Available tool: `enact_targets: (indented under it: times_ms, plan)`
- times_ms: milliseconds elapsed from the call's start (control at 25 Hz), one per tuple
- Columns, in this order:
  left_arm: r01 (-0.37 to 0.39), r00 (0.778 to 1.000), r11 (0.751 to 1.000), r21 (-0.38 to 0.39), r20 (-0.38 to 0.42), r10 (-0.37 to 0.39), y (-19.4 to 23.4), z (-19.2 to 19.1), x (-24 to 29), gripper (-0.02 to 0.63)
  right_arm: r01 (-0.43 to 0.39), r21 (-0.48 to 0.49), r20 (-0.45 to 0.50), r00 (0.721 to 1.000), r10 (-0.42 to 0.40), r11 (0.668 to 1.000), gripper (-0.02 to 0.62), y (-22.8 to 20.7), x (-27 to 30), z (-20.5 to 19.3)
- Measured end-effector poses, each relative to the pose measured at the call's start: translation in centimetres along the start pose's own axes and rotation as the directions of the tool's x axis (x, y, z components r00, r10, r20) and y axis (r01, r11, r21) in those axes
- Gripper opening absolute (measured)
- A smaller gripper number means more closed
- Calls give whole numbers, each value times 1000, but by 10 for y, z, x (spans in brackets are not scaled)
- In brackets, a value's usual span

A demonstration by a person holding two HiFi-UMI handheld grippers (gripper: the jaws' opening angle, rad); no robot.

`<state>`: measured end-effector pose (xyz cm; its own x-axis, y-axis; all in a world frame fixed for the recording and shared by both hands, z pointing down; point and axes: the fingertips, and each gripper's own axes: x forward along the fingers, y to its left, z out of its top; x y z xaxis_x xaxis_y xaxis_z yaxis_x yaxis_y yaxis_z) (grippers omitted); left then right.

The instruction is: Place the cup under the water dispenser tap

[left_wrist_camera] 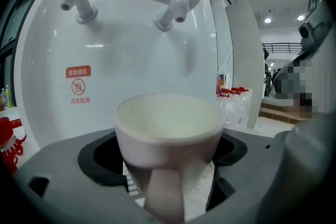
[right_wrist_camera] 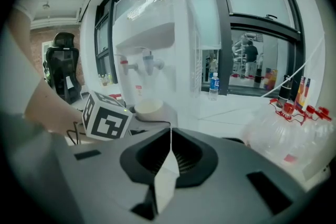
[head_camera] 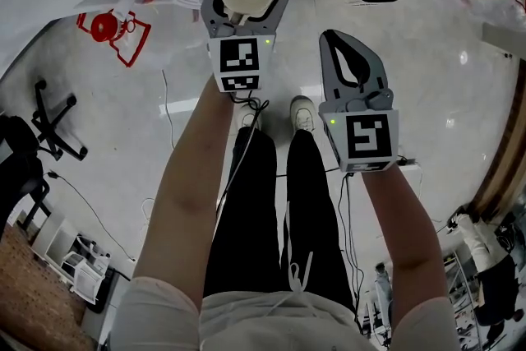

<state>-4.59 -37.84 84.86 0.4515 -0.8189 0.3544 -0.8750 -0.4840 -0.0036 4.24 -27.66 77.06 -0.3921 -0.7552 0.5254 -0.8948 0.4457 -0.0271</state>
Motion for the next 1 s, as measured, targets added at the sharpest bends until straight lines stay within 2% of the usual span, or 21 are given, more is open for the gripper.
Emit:
enact_targets:
  times_ms: [200, 400, 680, 760, 880, 1000]
  plan:
    - [30, 999, 999, 18, -12, -30, 0, -1, -3, 485, -2, -42, 0, 1000, 2, 999, 29, 0, -6, -3]
    - [32, 999, 999, 22, 29, -33, 1, 12, -12, 499, -7, -47, -15, 1000, 6, 999, 29, 0, -10, -10]
    - [43, 997, 995, 89, 62, -49, -16, 34, -43, 499, -18, -51, -17, 1000, 17, 999, 29, 2, -21, -14]
    - [24, 996, 998, 62, 82, -29, -17, 44, -56, 499, -11, -44, -10, 1000, 10, 999, 29, 1, -25, -12]
    - [-4, 991, 1000, -22, 131, 7, -20, 66, -76, 497, -4, -40, -11, 1000, 3, 999, 29, 1, -33, -9]
    - [4, 989, 999, -32, 146, 1, -28, 82, -94, 494, 5, -25, -4, 1000, -5, 1000, 29, 2, -40, -1]
